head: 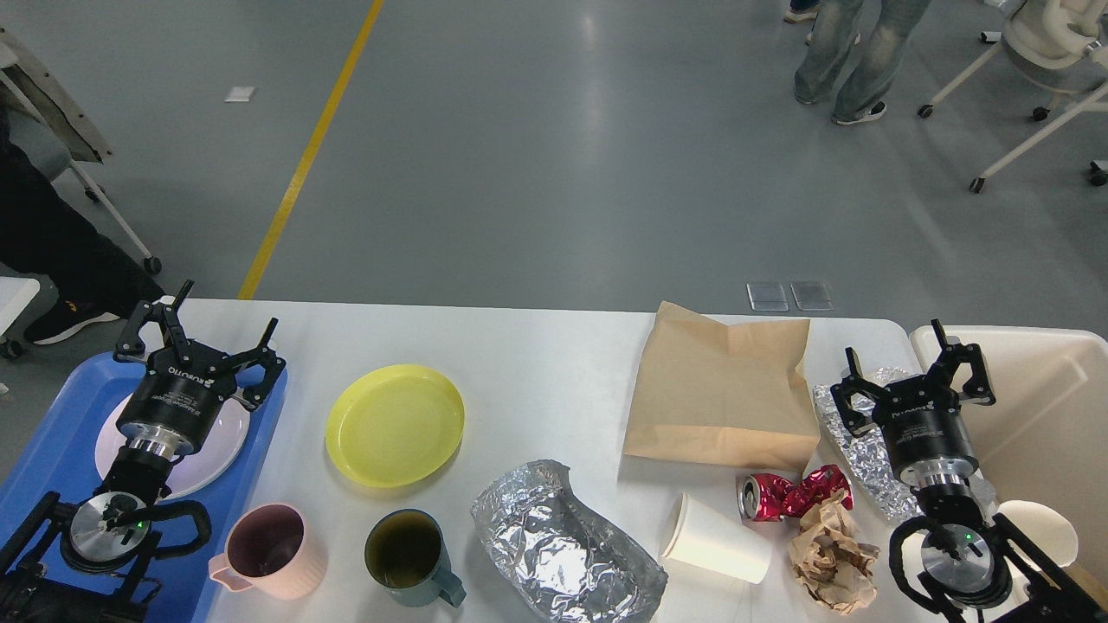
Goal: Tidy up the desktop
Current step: 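Raise the left gripper up off the blue tray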
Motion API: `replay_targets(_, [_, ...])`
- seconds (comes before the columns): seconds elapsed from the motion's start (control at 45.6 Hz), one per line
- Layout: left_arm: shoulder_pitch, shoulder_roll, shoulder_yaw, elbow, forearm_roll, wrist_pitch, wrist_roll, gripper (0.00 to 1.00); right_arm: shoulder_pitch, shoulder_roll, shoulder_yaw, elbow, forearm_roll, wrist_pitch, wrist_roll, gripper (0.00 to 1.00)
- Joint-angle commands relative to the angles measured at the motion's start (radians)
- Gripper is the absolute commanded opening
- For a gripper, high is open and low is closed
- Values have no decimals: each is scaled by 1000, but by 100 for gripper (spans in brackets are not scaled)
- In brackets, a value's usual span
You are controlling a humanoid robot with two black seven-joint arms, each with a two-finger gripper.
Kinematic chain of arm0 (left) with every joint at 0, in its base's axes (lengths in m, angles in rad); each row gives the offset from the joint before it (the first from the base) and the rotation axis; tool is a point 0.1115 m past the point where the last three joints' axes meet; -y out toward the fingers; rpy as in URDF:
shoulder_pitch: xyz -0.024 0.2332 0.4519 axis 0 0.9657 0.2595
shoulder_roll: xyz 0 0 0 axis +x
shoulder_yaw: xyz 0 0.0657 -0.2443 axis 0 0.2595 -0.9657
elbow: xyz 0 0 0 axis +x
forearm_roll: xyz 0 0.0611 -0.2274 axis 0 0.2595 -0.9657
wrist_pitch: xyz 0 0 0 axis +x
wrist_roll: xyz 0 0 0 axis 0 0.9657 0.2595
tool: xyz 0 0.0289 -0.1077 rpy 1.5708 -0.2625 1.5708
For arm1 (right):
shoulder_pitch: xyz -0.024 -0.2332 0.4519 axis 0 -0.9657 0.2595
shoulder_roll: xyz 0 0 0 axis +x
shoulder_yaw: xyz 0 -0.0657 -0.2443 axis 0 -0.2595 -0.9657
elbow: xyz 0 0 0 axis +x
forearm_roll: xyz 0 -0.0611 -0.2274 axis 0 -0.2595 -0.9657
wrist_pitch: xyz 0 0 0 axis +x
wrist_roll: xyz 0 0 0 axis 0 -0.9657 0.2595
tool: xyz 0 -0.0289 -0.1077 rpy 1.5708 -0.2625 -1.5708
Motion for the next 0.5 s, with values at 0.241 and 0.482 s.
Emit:
replay_targets(0.241, [-8, 16, -10, 0, -10, 16, -8, 97, 0, 0, 0, 0, 0, 0, -2, 100])
replay_targets(0.482, [-18, 166, 96, 3, -15, 17, -21, 97, 0, 0, 0, -2, 0, 0, 0, 100])
